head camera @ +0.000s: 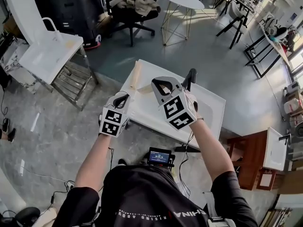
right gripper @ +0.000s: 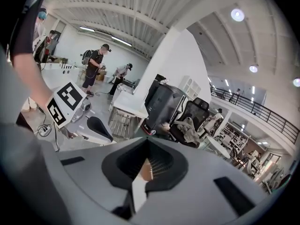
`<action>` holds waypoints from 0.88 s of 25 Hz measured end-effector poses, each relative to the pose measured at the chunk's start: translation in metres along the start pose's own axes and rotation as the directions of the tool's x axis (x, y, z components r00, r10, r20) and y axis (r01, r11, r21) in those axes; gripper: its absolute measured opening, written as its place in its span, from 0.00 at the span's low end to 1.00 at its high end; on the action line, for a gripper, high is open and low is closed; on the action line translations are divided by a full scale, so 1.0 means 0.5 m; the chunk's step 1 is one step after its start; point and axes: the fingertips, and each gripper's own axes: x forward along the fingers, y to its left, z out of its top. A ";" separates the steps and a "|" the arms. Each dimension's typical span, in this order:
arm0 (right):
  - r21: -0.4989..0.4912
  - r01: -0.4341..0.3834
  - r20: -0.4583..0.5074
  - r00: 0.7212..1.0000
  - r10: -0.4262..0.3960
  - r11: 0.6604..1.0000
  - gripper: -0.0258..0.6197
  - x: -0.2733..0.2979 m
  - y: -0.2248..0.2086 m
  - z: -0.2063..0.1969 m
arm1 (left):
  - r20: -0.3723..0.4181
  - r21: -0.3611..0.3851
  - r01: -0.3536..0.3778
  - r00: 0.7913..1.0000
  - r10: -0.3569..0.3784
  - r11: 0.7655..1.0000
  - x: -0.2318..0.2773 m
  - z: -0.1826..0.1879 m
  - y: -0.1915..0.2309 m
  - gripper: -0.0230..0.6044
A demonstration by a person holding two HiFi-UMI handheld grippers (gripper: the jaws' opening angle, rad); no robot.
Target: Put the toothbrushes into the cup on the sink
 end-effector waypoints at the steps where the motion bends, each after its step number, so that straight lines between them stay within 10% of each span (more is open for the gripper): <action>1: -0.015 -0.006 0.010 1.000 0.007 1.000 0.05 0.002 0.005 0.018 | 0.001 -0.004 -0.011 1.000 0.011 1.000 -0.009 -0.002 0.012 0.04; 22: -0.048 -0.183 0.007 0.983 0.183 0.982 0.05 0.110 0.184 0.076 | -0.063 -0.085 -0.134 0.990 0.129 0.987 -0.145 -0.116 0.115 0.04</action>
